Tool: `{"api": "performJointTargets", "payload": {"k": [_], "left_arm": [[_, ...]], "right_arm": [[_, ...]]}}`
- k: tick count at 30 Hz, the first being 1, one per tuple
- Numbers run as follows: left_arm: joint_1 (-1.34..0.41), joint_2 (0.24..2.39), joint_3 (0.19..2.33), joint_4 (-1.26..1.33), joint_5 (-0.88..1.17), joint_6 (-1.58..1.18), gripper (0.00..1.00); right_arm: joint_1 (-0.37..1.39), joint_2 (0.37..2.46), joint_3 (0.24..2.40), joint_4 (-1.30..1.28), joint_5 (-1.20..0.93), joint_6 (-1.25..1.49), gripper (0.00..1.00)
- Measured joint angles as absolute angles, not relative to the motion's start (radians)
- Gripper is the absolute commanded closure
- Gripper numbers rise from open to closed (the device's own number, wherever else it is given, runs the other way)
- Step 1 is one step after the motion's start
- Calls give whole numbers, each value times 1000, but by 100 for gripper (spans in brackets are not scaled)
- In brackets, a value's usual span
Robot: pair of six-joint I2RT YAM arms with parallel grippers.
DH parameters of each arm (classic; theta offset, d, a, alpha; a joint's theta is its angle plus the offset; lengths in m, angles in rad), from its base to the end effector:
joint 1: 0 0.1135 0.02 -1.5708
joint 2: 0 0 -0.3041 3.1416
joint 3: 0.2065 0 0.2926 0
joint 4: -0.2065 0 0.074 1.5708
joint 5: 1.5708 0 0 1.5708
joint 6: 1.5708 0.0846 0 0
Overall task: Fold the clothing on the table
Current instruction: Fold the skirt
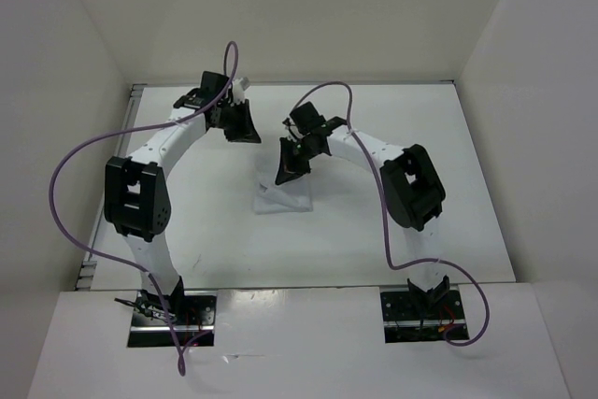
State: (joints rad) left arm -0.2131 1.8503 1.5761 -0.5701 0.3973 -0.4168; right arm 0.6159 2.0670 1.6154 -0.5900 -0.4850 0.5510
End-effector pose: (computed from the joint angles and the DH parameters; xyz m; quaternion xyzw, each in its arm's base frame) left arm 0.4786 -0.1371 0.2724 -0.0234 0.9187 -0.2833 0.2740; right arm 0.4048 0.3348 0.1814 -0.0932 0.9344 0.3333 0.0842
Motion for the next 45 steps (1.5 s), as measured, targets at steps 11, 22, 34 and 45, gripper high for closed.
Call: {"api": "performJointTargets", "payload": {"k": [11, 22, 34, 45], "left_arm": [[-213, 1930, 1544, -555, 439, -417, 99], [-213, 2035, 1468, -530, 419, -417, 99], [-214, 2081, 1475, -502, 417, -418, 99], [-212, 1863, 1512, -558, 415, -385, 43]], "right_arm": [[688, 2130, 1615, -569, -590, 576, 95], [708, 2190, 1615, -517, -619, 595, 95], [711, 2254, 1605, -446, -618, 613, 95], [707, 2020, 1724, -599, -464, 561, 63]]}}
